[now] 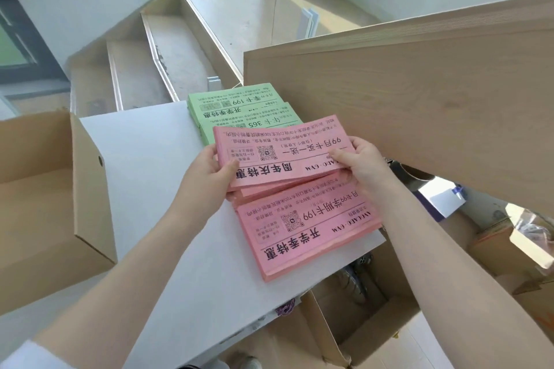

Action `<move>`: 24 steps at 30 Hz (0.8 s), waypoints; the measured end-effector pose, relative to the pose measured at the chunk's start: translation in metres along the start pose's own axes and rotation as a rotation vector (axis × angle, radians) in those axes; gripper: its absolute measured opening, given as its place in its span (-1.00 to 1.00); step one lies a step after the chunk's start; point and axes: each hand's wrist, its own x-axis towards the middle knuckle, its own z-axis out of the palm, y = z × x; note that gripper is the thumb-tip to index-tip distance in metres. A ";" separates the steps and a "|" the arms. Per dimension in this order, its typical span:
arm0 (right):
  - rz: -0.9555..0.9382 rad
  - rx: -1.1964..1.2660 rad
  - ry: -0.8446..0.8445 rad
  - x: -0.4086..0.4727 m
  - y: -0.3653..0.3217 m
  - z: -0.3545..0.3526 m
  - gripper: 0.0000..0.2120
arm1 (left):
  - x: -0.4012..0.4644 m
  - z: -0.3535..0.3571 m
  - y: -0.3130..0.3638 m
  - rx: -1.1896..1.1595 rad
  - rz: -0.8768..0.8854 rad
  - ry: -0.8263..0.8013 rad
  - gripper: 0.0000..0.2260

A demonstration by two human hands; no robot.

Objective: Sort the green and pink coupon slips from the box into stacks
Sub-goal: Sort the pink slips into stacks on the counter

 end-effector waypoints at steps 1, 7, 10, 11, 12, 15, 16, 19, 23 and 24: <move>-0.013 -0.086 0.017 0.007 -0.001 0.002 -0.77 | 0.009 0.001 -0.004 0.052 -0.016 0.008 -0.80; -0.025 -0.348 0.045 0.033 0.003 0.005 -0.80 | 0.026 0.005 -0.028 0.243 -0.057 0.036 -0.76; -0.033 -0.487 0.079 0.039 0.009 0.003 -0.71 | 0.023 0.006 -0.033 0.329 -0.015 0.059 -0.68; -0.032 -0.547 0.081 0.040 0.010 0.003 -0.70 | 0.023 0.007 -0.036 0.360 -0.010 0.076 -0.68; -0.035 -0.600 0.086 0.042 0.010 0.003 -0.69 | 0.022 0.007 -0.038 0.384 -0.009 0.091 -0.68; -0.058 -0.680 0.091 0.042 0.011 0.003 -0.70 | 0.022 0.010 -0.048 0.445 -0.018 0.126 -0.71; -0.070 -0.695 0.077 0.043 0.012 0.004 -0.74 | 0.022 0.012 -0.053 0.469 -0.030 0.149 -0.70; -0.058 -0.679 0.011 0.044 0.016 0.009 -0.76 | 0.019 0.022 -0.061 0.392 -0.126 0.167 -0.59; -0.010 -0.664 -0.011 0.049 0.019 0.008 -0.73 | 0.020 0.033 -0.062 0.106 -0.171 0.094 -0.45; -0.005 -0.666 -0.014 0.050 0.019 0.008 -0.73 | 0.021 0.033 -0.064 0.079 -0.161 0.085 -0.45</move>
